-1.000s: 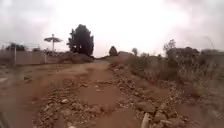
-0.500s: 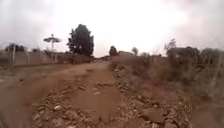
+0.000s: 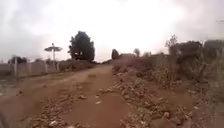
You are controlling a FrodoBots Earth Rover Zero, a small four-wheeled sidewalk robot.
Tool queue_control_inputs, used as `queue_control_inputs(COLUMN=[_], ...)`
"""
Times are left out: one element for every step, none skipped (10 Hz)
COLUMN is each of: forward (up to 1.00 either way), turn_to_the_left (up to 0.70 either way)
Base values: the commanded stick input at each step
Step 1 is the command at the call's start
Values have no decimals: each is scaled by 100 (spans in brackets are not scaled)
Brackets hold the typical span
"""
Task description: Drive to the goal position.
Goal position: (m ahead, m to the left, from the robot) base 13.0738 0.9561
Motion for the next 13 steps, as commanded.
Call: queue_control_inputs(forward=[50, 50, 50, 50, 50, 50, 50, 50, 50, 50, 50, 50, 50], turn_to_the_left=[0, 0, 0, 0, 0, 0, 0, 0, 0, 0, 0, 0, 0])
